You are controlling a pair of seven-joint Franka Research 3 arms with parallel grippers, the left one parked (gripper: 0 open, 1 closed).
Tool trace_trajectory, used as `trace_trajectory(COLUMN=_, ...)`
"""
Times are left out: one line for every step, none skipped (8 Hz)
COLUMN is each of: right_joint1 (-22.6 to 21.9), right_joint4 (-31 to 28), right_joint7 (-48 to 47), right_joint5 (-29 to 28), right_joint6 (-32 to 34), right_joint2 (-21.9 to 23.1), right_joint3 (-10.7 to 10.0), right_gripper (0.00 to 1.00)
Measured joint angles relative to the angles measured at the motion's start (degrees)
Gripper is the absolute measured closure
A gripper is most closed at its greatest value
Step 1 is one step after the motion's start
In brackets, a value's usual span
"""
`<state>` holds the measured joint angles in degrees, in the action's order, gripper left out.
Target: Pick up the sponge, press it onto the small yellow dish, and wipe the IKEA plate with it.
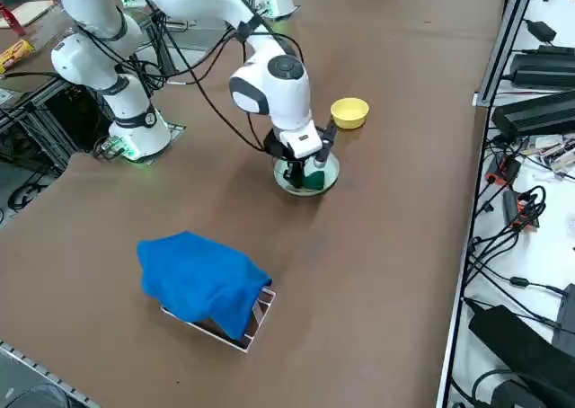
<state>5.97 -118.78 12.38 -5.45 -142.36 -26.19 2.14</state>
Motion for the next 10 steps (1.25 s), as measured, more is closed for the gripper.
trace_trajectory(right_joint1=-0.1, right_joint4=1.6, right_joint7=0.0, right_joint5=0.0, right_joint6=0.1, right_joint2=-1.2, right_joint3=0.3, right_gripper=0.88)
trace_trajectory(right_joint1=-0.2, right_joint4=2.7, right_joint7=0.0, right_joint5=0.0, right_joint6=0.2, right_joint2=-2.0, right_joint3=0.5, right_gripper=0.88)
trace_trajectory(right_joint1=-0.4, right_joint4=3.3, right_joint7=0.0, right_joint5=-0.3, right_joint6=0.3, right_joint2=-2.4, right_joint3=0.7, right_gripper=0.88)
trace_trajectory(right_joint1=-1.1, right_joint4=3.7, right_joint7=-0.2, right_joint5=-1.5, right_joint6=0.3, right_joint2=-2.6, right_joint3=0.8, right_gripper=0.88)
trace_trajectory(right_joint1=-2.3, right_joint4=3.8, right_joint7=-0.7, right_joint5=-3.1, right_joint6=0.3, right_joint2=-2.8, right_joint3=0.8, right_gripper=0.88)
trace_trajectory(right_joint1=-3.8, right_joint4=3.8, right_joint7=-1.8, right_joint5=-4.3, right_joint6=0.3, right_joint2=-2.8, right_joint3=0.9, right_gripper=0.88)
trace_trajectory(right_joint1=-5.3, right_joint4=3.8, right_joint7=-3.5, right_joint5=-5.0, right_joint6=0.2, right_joint2=-2.8, right_joint3=0.9, right_gripper=0.88)
trace_trajectory(right_joint1=-6.4, right_joint4=3.8, right_joint7=-5.0, right_joint5=-5.4, right_joint6=0.1, right_joint2=-2.8, right_joint3=0.9, right_gripper=0.88)
trace_trajectory(right_joint1=-6.9, right_joint4=3.8, right_joint7=-5.9, right_joint5=-5.5, right_joint6=0.1, right_joint2=-2.8, right_joint3=0.9, right_gripper=0.88)
trace_trajectory(right_joint1=-7.0, right_joint4=3.7, right_joint7=-6.2, right_joint5=-5.6, right_joint6=0.1, right_joint2=-2.8, right_joint3=0.9, right_gripper=0.88)
